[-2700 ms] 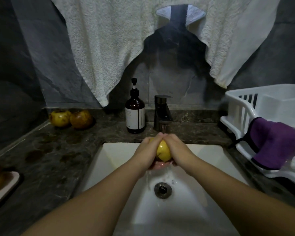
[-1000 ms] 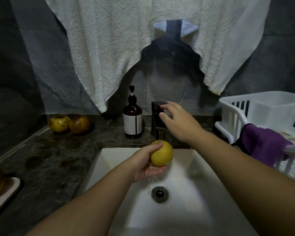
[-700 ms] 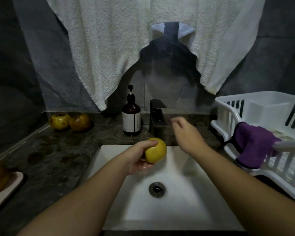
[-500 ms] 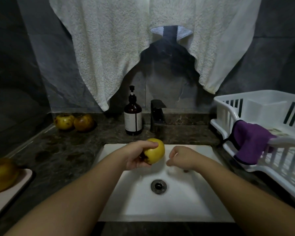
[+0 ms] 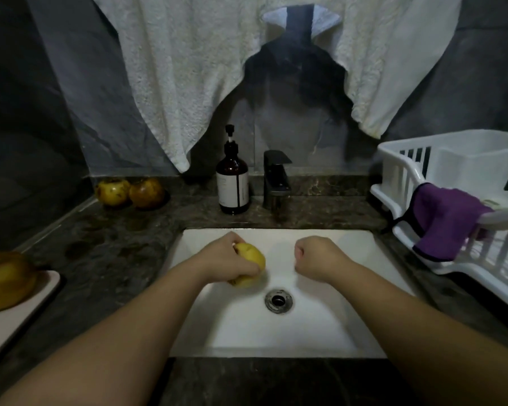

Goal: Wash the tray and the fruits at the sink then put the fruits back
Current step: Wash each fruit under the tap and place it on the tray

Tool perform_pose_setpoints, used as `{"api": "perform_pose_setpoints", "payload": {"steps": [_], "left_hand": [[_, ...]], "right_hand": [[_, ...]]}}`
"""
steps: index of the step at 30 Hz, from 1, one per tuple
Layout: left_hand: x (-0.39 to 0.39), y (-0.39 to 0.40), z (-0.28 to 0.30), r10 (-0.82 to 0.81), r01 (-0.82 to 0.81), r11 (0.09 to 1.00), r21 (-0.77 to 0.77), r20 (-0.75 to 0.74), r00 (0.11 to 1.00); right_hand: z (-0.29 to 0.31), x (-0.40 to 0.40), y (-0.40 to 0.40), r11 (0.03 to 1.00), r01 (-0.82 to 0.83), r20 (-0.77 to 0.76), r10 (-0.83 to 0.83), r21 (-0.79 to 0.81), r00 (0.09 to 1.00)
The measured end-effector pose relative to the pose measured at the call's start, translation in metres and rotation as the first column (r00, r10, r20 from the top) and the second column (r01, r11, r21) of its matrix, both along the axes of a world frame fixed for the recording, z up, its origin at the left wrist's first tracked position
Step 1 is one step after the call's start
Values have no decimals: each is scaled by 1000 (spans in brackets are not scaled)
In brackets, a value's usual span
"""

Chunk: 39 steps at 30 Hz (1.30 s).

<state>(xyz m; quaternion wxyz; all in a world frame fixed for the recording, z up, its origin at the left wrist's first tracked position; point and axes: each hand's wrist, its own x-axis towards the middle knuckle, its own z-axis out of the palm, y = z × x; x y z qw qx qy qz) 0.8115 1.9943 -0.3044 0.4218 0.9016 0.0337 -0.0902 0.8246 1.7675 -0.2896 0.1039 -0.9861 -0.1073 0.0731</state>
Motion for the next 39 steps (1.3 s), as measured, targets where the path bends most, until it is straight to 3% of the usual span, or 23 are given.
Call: {"api": "perform_pose_setpoints", "payload": {"steps": [3, 5, 7, 9, 11, 15, 17, 19, 22, 24, 27, 29, 34, 39], "left_hand": [[-4, -3, -5, -60, 61, 992, 108, -15, 998], [-3, -4, 0, -15, 16, 1000, -8, 82, 996], [-3, -3, 3, 14, -10, 999, -48, 84, 996], [-7, 0, -1, -34, 34, 996, 83, -3, 999], [-9, 4, -5, -33, 37, 991, 131, -39, 999], [-7, 7, 1, 79, -76, 993, -87, 29, 996], [-8, 5, -1, 65, -64, 993, -98, 8, 998], [-10, 5, -3, 57, -58, 994, -95, -13, 998], [-9, 6, 0, 98, -103, 979, -174, -34, 995], [-9, 7, 2, 133, -145, 953, -265, -61, 989], [-10, 8, 9, 197, -228, 855, -465, -116, 974], [-8, 10, 19, 256, -291, 758, -584, -144, 956], [0, 14, 47, 329, -329, 519, -789, -171, 929], [5, 32, 67, 359, -331, 386, -861, -190, 914]], "right_hand": [[-11, -5, 1, 996, -59, -281, 39, -61, 959], [-6, -2, 4, 998, -37, -142, 43, 48, 989], [-4, 1, 3, 999, -12, 14, 11, 53, 1000], [-5, -7, 3, 985, -106, -185, 80, -134, 979], [-9, -15, 4, 955, -202, -353, 116, -218, 928], [-3, -5, 4, 998, -32, 25, 31, 53, 999], [-5, -7, 4, 997, -64, -52, 66, 34, 996], [-9, -7, 4, 993, -37, -100, 48, 111, 994], [-5, 0, 5, 967, 25, 98, -51, 254, 994], [-5, 1, 3, 964, 8, 70, -28, 266, 997], [-2, -4, 4, 941, -2, -49, 20, 337, 999], [13, -4, 10, 903, 0, -3, 2, 430, 1000], [63, -4, 29, 868, -88, 69, 62, 489, 996], [123, 5, 62, 516, 64, -113, 64, 854, 992]]}}
